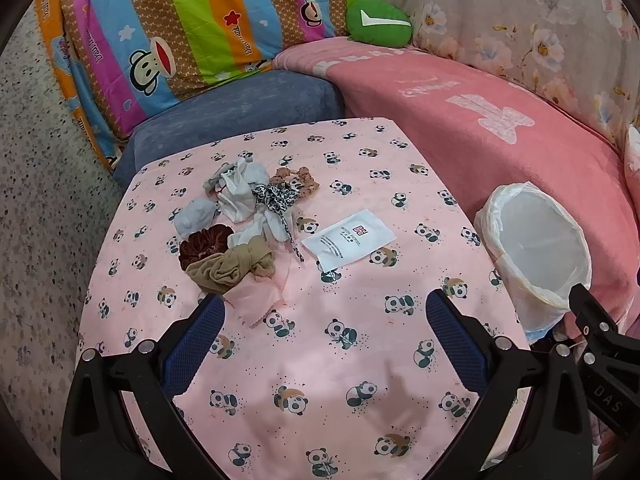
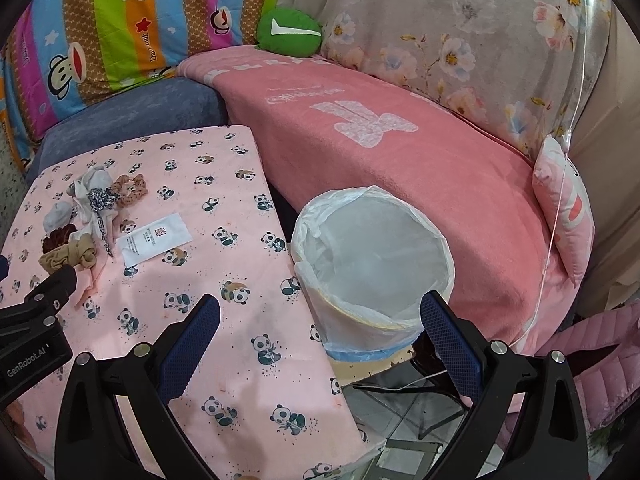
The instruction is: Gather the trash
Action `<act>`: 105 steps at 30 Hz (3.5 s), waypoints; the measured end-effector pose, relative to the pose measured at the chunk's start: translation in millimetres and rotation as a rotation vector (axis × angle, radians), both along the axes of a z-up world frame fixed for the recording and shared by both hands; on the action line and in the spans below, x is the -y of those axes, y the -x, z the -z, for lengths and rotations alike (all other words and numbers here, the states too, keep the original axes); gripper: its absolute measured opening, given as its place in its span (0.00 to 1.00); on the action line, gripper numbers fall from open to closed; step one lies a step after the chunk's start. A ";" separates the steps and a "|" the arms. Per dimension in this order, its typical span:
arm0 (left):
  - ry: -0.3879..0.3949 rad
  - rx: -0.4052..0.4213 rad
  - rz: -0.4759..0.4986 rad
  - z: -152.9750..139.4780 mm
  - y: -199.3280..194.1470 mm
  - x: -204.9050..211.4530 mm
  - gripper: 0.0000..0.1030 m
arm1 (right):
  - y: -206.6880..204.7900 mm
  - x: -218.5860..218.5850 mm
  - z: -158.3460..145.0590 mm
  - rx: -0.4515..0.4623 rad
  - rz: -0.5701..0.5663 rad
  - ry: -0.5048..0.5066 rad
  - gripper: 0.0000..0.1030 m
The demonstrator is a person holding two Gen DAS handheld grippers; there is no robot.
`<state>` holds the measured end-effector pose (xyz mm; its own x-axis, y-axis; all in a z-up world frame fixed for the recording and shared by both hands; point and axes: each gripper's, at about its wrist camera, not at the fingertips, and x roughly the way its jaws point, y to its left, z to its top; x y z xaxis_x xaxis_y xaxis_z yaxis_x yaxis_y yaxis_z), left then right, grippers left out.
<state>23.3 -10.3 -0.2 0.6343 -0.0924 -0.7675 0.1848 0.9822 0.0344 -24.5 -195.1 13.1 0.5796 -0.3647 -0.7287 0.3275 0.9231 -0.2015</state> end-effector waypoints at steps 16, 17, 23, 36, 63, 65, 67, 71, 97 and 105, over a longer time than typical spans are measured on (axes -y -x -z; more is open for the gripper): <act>0.036 -0.036 -0.002 18.9 -37.2 -12.4 0.93 | -34.2 3.3 14.2 0.004 0.015 -0.044 0.95; 0.039 -0.042 -0.014 21.7 -41.5 -17.9 0.93 | -37.6 2.0 16.5 0.006 0.013 -0.054 0.95; 0.064 -0.102 -0.110 47.0 -70.8 -64.9 0.93 | -59.9 -18.9 29.7 0.010 -0.040 -0.104 0.95; 0.156 -0.192 -0.097 93.7 -108.7 -120.1 0.93 | -112.9 -83.1 71.8 -0.026 -0.146 -0.198 0.95; 0.268 -0.196 0.042 85.9 -99.7 -126.5 0.25 | -131.0 -197.6 150.8 -0.246 -0.474 -0.454 0.03; 0.266 -0.185 0.045 80.1 -96.5 -125.3 0.25 | -125.6 -194.8 146.6 -0.223 -0.483 -0.463 0.03; 0.259 -0.171 0.050 73.0 -92.9 -122.4 0.25 | -117.6 -191.2 135.2 -0.192 -0.489 -0.449 0.03; 0.257 -0.137 0.073 53.7 -84.8 -113.0 0.25 | -103.8 -172.9 110.9 -0.139 -0.470 -0.445 0.03; 0.206 -0.018 0.538 -5.2 -46.7 147.7 0.25 | -13.2 107.9 13.8 0.201 0.077 -0.367 0.03; 0.191 -0.062 0.610 11.2 -47.8 200.8 0.25 | -7.2 160.1 31.7 0.208 0.144 -0.413 0.03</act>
<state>71.2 -211.1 -11.4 0.3794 -0.5617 -0.7352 0.7084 0.6875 -0.1596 -17.4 -355.2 -18.6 0.6934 -0.1565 -0.7034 0.4521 0.8546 0.2555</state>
